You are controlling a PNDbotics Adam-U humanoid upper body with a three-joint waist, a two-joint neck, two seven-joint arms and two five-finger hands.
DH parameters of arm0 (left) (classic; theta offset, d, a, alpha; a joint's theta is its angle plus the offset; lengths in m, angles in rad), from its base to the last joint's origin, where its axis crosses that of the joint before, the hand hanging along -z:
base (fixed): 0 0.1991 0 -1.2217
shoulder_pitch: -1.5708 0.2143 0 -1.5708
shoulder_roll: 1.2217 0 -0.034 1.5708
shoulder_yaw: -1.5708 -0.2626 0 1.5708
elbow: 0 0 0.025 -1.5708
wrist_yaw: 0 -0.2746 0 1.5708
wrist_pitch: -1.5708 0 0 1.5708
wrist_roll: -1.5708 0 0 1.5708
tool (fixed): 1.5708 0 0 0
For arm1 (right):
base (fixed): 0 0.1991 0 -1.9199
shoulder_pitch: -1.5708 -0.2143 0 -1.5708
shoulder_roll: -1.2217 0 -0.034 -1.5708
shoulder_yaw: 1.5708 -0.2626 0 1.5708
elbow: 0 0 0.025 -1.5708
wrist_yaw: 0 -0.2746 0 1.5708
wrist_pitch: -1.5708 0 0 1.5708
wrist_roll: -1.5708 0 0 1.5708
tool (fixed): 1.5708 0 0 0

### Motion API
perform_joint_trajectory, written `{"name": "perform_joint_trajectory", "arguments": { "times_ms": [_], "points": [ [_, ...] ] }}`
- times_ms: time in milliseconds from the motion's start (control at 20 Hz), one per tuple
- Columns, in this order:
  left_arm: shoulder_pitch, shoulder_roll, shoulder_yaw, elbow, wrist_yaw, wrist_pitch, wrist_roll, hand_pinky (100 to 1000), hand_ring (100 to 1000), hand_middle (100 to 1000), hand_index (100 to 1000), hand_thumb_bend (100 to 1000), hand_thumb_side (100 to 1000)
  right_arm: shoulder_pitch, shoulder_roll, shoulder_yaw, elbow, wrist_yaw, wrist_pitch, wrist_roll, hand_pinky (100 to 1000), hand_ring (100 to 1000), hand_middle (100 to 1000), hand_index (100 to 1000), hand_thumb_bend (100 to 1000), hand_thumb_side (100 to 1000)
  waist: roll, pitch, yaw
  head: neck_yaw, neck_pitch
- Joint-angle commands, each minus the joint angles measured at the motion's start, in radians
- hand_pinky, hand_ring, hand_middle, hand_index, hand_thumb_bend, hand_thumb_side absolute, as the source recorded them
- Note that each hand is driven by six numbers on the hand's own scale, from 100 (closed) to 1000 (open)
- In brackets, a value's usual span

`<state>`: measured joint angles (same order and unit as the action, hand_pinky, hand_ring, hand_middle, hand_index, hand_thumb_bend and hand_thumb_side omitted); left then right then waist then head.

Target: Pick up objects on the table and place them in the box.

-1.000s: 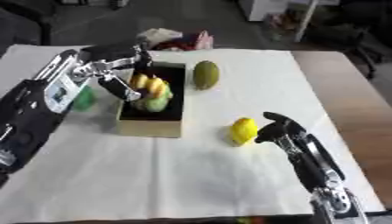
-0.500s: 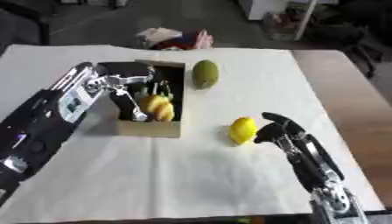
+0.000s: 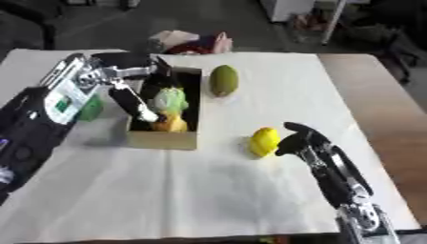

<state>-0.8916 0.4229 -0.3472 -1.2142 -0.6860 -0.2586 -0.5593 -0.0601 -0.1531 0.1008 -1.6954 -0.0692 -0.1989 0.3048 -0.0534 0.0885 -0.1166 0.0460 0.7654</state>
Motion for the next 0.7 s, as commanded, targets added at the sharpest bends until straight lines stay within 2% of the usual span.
{"name": "perform_joint_trajectory", "arguments": {
  "times_ms": [50,100,200,350,550,700],
  "points": [
    [-0.014,0.109,0.033,-0.033,-0.010,0.025,0.039,725,632,653,791,483,254,-0.004,-0.014,-0.012,-0.012,0.004,-0.002,-0.005,747,611,585,862,100,725,0.007,-0.015,0.003,-0.016,0.005],
    [-0.006,0.137,0.040,-0.022,-0.028,0.032,0.039,727,636,656,797,482,210,-0.003,-0.016,-0.014,-0.011,0.006,-0.001,-0.007,747,611,584,862,100,726,0.011,-0.016,0.005,-0.021,0.005],
    [0.011,0.179,0.055,0.014,-0.072,0.037,0.025,736,649,678,805,503,191,-0.002,-0.018,-0.015,-0.011,0.008,-0.001,-0.009,747,611,585,862,100,726,0.016,-0.018,0.008,-0.029,0.005],
    [0.031,0.219,0.075,0.082,-0.139,0.011,-0.023,752,689,710,812,518,157,-0.002,-0.021,-0.014,-0.012,0.010,-0.002,-0.008,747,611,585,862,100,725,0.021,-0.019,0.010,-0.032,0.005],
    [0.048,0.250,0.092,0.143,-0.228,-0.044,-0.057,766,723,733,815,537,100,-0.001,-0.024,-0.016,-0.011,0.012,-0.002,-0.010,747,611,585,862,100,725,0.022,-0.019,0.012,-0.033,0.005],
    [0.053,0.250,0.112,0.174,-0.308,-0.055,-0.016,767,727,735,816,559,100,-0.003,-0.024,-0.015,-0.012,0.012,-0.003,-0.009,747,611,585,862,100,725,0.019,-0.019,0.013,-0.032,0.005]
  ]
}}
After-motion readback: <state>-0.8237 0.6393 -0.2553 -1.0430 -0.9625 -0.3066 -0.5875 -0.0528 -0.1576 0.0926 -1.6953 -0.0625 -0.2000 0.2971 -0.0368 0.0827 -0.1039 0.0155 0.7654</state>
